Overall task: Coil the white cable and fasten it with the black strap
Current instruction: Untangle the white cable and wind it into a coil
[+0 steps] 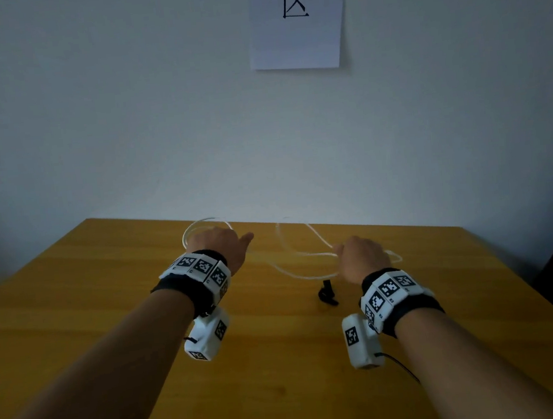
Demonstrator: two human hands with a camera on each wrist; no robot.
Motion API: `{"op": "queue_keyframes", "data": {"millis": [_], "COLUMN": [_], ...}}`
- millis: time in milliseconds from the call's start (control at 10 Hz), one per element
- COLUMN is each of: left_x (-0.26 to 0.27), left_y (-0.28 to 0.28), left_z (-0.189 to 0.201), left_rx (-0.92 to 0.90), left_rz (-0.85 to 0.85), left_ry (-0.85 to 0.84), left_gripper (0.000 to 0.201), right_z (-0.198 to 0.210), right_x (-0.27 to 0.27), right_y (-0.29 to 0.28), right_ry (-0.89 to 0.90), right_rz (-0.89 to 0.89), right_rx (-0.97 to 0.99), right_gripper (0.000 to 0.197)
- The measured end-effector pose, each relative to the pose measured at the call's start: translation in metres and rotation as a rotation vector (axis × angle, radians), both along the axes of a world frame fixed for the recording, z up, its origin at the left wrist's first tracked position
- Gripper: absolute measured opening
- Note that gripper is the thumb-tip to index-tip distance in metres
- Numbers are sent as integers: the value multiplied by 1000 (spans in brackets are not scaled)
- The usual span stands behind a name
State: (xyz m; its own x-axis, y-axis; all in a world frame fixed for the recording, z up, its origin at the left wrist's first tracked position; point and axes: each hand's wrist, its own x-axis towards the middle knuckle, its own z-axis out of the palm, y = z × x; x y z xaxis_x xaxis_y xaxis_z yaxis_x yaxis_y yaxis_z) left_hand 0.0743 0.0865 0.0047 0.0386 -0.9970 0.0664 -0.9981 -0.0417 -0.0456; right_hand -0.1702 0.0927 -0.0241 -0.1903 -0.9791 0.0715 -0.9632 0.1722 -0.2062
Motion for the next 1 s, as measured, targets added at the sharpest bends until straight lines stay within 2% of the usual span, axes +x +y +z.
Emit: {"op": "queue_keyframes", "data": {"millis": [100, 200, 300, 400, 500, 600, 700, 800, 900, 1000], "left_x": [5, 8, 4, -4, -16, -25, -21, -17, -16, -18], "left_y": [-4, -9, -13, -11, -7, -3, -12, -12, -7, -1], "left_z": [-3, -10, -18, -17, -8, -3, 1, 5, 6, 9], "left_rx": [73, 169, 188, 207, 242, 198, 256, 307, 467, 751], "left_rz": [53, 103, 109, 118, 146, 161, 137, 97, 57, -92], "left_ry": [115, 306, 472, 569, 639, 711, 914, 1082, 1284, 1531], "left_gripper": [75, 73, 74, 73, 60, 51, 55, 65, 61, 58], "right_z": [-1, -3, -5, -3, 3, 7, 3, 4, 8, 7], "right_x": [-13, -20, -14, -1, 21, 41, 44, 38, 31, 28], "right_y": [0, 2, 6, 11, 22, 27, 23, 20, 15, 10], "right_ry": [-37, -60, -32, -72, -387, -541, -493, -554, -517, -489], "right_rz": [-96, -88, -42, 83, 300, 392, 457, 449, 422, 377], "right_rx": [9, 45, 100, 27, -127, 60, 131, 24, -131, -190], "right_gripper": [27, 21, 12, 28, 33, 49, 35, 39, 39, 43]}}
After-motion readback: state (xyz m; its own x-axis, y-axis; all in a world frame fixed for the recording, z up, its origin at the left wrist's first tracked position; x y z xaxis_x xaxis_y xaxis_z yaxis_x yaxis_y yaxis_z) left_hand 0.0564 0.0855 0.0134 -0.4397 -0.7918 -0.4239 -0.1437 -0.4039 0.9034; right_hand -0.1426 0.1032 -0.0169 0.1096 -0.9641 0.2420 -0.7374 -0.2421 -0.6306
